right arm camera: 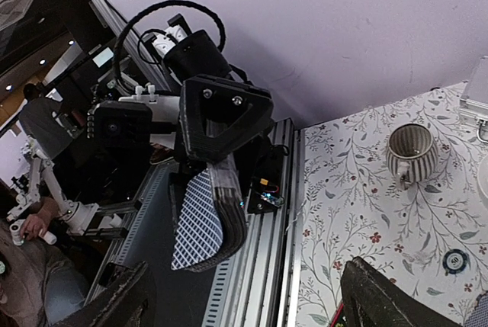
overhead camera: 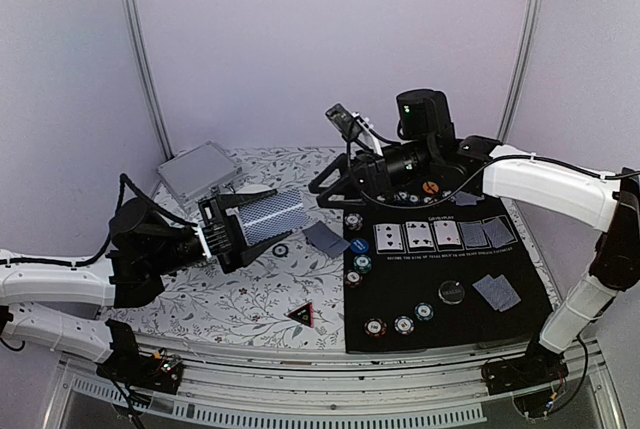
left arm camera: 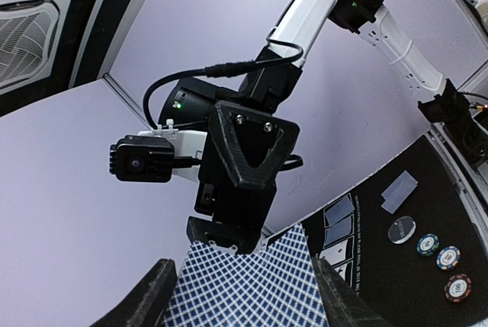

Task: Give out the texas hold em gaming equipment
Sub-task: Pass from the left arm to the right, then place the face-down deck piles on the poker table mat.

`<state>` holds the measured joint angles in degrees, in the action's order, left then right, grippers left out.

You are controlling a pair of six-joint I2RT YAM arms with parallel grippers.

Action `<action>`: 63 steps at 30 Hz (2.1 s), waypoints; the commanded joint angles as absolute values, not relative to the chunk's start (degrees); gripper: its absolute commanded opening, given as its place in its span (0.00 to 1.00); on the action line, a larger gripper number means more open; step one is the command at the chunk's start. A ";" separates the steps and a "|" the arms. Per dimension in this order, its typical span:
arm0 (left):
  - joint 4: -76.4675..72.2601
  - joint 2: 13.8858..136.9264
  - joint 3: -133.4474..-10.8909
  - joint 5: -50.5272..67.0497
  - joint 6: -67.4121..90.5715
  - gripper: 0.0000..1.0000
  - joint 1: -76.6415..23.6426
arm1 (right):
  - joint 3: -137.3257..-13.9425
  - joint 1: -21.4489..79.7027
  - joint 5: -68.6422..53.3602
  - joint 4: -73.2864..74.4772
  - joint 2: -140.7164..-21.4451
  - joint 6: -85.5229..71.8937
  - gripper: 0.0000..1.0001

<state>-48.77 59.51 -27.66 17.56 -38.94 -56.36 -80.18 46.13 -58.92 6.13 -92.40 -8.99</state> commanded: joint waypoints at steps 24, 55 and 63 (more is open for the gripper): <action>-49.48 60.02 -27.95 17.62 -38.46 0.66 -57.25 | -86.75 50.56 -64.21 -0.63 -100.34 -22.36 0.01; -48.61 60.43 -28.39 17.25 -37.99 0.98 -57.30 | -52.03 27.65 -47.64 27.06 -93.75 -14.41 0.02; -47.91 60.38 -28.63 17.33 -38.50 0.98 -57.31 | -55.40 27.10 -46.27 26.98 -101.13 -10.55 0.02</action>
